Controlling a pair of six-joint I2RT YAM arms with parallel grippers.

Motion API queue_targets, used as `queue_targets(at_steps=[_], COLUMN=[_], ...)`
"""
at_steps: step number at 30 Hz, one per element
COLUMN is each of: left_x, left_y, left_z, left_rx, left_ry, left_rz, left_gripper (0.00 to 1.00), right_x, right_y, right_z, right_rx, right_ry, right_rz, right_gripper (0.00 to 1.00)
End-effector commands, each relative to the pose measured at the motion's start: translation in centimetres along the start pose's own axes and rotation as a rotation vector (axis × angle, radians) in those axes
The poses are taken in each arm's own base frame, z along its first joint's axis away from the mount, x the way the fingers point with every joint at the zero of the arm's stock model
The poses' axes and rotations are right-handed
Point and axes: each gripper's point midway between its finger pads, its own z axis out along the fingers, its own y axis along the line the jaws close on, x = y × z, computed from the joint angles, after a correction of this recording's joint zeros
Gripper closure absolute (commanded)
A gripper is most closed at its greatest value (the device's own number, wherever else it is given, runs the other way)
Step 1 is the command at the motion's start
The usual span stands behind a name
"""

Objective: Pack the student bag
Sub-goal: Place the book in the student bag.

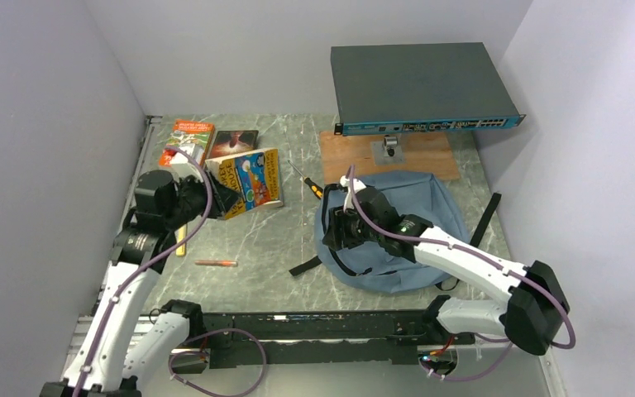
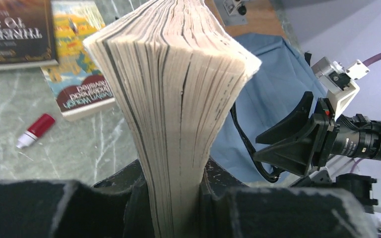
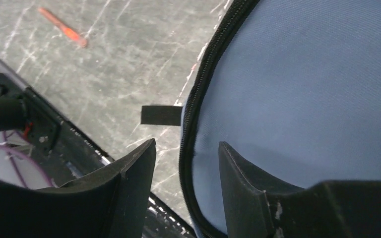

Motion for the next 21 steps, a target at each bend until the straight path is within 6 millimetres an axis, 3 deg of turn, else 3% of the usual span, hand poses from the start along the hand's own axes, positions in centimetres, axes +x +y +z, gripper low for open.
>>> queue_targets(at_steps=[1, 4, 9, 14, 18, 21], left_x=[-1.0, -0.1, 1.1, 1.7, 2.7, 2.8], left_y=[-1.4, -1.8, -2.0, -2.0, -2.7, -5.3], left_z=[1.6, 2.5, 3.2, 2.9, 3.0, 3.0], left_rx=[0.094, 0.142, 0.179, 0.179, 0.233, 0.404], left_ry=[-0.027, 0.011, 0.057, 0.084, 0.116, 0.122], left_rz=[-0.071, -0.117, -0.155, -0.148, -0.200, -0.300], left_gripper=[1.00, 1.00, 1.00, 1.00, 1.00, 1.00], right_x=[-2.5, -2.5, -2.2, -2.8, -3.8, -4.5], right_y=[-0.1, -0.8, -1.9, -2.5, -2.0, -1.9], right_z=[0.3, 1.0, 2.0, 0.9, -1.3, -3.0], right_rx=[0.067, 0.096, 0.145, 0.197, 0.191, 0.189], right_ry=[-0.073, -0.084, -0.078, -0.096, -0.138, -0.209], right_rz=[-0.046, -0.057, -0.060, -0.052, -0.036, 0.006], right_gripper=[0.49, 0.52, 0.69, 1.00, 1.00, 1.00])
